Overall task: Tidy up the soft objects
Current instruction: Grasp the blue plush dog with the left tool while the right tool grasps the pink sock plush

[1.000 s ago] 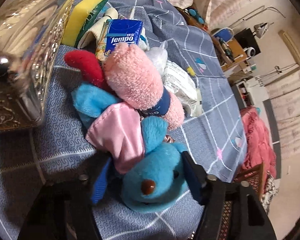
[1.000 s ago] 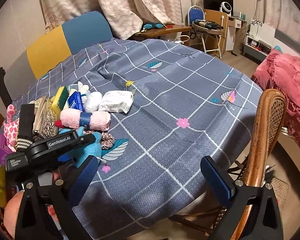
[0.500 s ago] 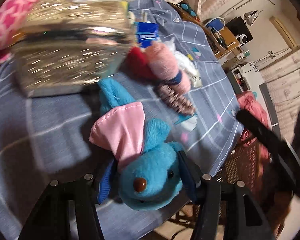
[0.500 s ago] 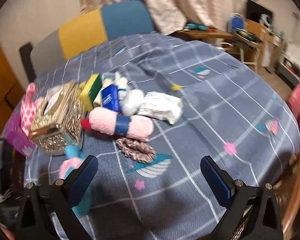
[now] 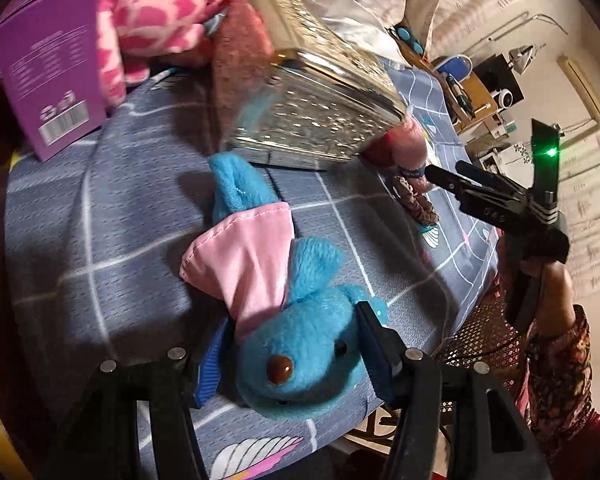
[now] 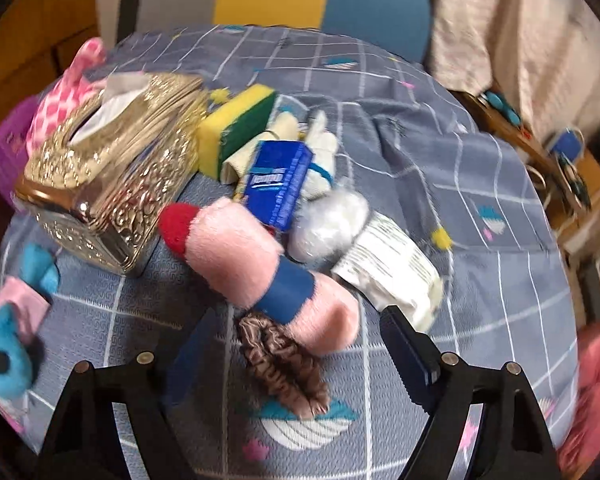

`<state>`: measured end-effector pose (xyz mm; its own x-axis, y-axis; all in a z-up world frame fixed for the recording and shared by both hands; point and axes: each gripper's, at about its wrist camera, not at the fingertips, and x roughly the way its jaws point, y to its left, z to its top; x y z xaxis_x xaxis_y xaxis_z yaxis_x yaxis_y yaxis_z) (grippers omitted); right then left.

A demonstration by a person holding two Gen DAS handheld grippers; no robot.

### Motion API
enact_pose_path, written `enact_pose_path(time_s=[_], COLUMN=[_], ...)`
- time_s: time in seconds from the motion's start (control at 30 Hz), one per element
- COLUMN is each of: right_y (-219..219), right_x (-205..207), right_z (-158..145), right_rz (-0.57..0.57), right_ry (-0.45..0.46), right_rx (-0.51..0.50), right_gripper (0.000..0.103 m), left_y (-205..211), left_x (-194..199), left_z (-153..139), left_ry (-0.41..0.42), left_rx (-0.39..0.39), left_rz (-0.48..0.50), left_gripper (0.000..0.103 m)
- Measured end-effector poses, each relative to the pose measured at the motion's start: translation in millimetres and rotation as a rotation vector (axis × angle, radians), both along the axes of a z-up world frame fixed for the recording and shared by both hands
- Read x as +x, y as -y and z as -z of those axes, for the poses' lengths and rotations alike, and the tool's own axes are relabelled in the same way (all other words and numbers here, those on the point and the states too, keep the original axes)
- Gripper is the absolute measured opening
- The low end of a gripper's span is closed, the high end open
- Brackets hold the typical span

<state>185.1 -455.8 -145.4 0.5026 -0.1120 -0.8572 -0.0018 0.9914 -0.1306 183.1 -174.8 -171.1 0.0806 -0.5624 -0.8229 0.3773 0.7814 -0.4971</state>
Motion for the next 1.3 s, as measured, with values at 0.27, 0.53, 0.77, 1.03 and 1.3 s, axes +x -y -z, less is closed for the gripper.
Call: enact_pose_path(time_s=[0.27, 0.53, 0.77, 1.03, 1.3], right_y=[-4, 8, 12, -11, -17], right_x=[19, 5, -3, 17, 33], right_z=[16, -14, -28, 2, 25], right_rz=[-0.024, 0.098, 0.119, -0.025, -0.045], right_ry=[-0.036, 0.053, 0.073, -0.037, -0.084], right_rx=[0.015, 0.150, 0.211, 0.053, -0.061], right_gripper=[0.056, 0.008, 0.011, 0.068, 0.042], left_y=[-9, 6, 10, -17, -54], left_x=[0, 6, 13, 3, -4], left_z=[3, 6, 13, -9, -52], left_ry=[0.006, -0.018, -0.021, 0.007, 0.072], left_rx=[0.008, 0.026, 0.006, -0.084, -0.160], left_rz=[-0.020, -0.072, -0.072, -0.078, -0.103], left_gripper=[0.066, 0.070, 0.060, 0.058, 0.058])
